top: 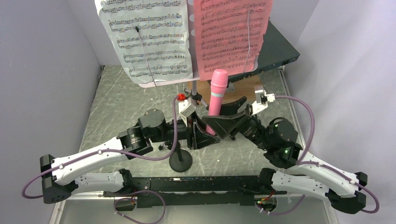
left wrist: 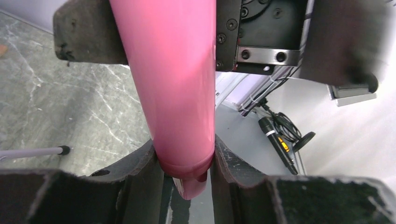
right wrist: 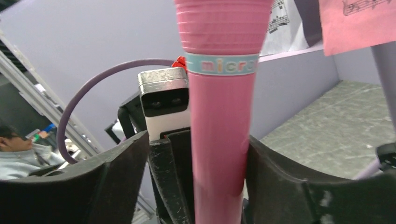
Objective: Set up the instrument practice props
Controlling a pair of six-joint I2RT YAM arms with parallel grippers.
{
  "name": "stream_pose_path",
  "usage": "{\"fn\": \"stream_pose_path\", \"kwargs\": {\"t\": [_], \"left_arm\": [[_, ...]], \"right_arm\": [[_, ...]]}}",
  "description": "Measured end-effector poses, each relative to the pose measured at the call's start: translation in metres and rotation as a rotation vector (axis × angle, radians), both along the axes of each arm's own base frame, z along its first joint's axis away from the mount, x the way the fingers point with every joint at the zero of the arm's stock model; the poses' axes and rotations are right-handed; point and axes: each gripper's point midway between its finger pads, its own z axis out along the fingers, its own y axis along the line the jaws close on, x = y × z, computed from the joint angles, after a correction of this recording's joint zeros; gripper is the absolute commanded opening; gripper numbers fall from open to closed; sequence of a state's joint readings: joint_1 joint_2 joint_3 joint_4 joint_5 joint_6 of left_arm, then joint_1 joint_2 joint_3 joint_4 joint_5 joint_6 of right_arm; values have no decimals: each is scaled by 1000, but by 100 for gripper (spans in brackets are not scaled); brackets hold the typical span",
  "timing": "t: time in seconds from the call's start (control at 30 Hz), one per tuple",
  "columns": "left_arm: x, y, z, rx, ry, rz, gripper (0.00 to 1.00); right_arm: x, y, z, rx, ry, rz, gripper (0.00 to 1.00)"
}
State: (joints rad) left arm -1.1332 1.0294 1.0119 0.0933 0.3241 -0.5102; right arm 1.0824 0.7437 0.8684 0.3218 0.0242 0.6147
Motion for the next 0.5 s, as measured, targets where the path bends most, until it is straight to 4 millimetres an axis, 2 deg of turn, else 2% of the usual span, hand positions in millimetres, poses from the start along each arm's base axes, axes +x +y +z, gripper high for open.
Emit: {"fn": "stream_pose_path", "kwargs": {"t": [0.1, 0.3, 0.5], "left_arm": [[2, -5, -9, 24, -8, -12, 0], [-12, -11, -21, 59, -8, -114, 0], [-23, -16, -24, 75, -19, -200, 0]], "right_arm": [[-4, -7, -3, -45, 4, -6, 86], [-3, -22, 10, -78, 3, -54, 86], [-5, -34, 10, -90, -14, -82, 64]]}}
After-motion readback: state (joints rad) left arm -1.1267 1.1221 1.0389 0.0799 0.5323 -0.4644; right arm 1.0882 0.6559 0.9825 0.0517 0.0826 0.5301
